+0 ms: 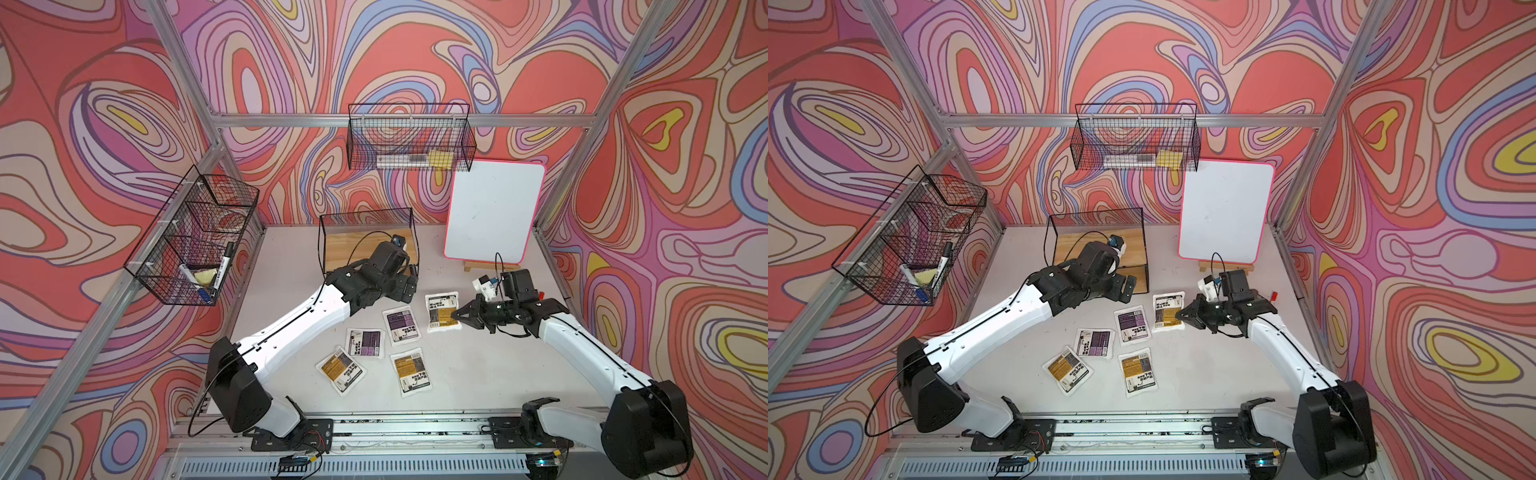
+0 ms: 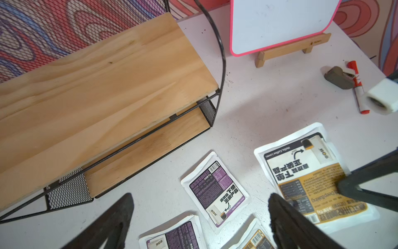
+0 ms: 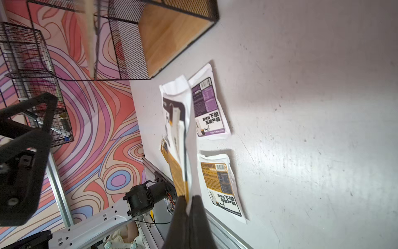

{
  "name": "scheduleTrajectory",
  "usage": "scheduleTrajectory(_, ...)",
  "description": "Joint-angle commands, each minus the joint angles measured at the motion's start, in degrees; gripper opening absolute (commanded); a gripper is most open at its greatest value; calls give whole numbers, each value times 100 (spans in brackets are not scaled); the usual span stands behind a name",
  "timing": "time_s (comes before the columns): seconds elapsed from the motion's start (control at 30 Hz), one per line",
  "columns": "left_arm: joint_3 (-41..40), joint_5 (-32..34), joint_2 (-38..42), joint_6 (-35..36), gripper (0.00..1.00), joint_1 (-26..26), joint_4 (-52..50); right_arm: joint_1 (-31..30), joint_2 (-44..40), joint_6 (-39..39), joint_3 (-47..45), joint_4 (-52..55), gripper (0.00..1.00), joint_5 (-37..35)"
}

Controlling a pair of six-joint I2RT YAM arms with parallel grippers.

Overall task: Place the bagged coffee beans on the shelf by color
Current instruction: Pick up the bagged coffee beans at the center of the board, then place the bagged coffee beans on the shelf.

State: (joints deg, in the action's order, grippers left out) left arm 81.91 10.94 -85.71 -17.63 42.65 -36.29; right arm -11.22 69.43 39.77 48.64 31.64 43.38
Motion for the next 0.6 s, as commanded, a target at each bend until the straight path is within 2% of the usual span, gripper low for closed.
scheduleTrajectory(0.0, 286, 42, 180, -152, 99, -187, -354, 1, 20, 78, 585, 45, 0, 37)
scheduleTrajectory(0.3, 536, -232, 549, -412, 99, -1050, -611, -36, 877, 424, 2149, -531, 0, 147)
scheduleTrajectory(0.57, 747, -282, 775, -410, 99, -2000, -722, -536, 1908, 867, 3394, -1210, 0, -34)
